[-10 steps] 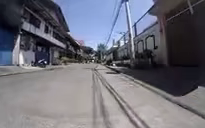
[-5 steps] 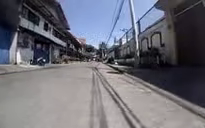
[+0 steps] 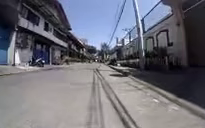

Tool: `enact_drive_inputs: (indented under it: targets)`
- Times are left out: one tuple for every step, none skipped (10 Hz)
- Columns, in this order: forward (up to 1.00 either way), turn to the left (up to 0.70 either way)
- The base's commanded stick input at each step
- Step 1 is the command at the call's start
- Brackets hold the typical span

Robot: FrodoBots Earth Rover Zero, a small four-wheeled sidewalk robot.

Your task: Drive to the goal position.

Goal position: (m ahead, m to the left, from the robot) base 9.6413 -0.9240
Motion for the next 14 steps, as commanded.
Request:
enact_drive_inputs:
  targets:
    - [1.00, 0.00]
    - [1.00, 0.00]
    - [1.00, 0.00]
    - [1.00, 0.00]
    - [1.00, 0.00]
    - [1.00, 0.00]
    - [1.00, 0.00]
    - [1.00, 0.00]
    - [1.00, 0.00]
    - [1.00, 0.00]
    - [1.00, 0.00]
    - [1.00, 0.00]
    - [1.00, 0.00]
    - [1.00, 0.00]
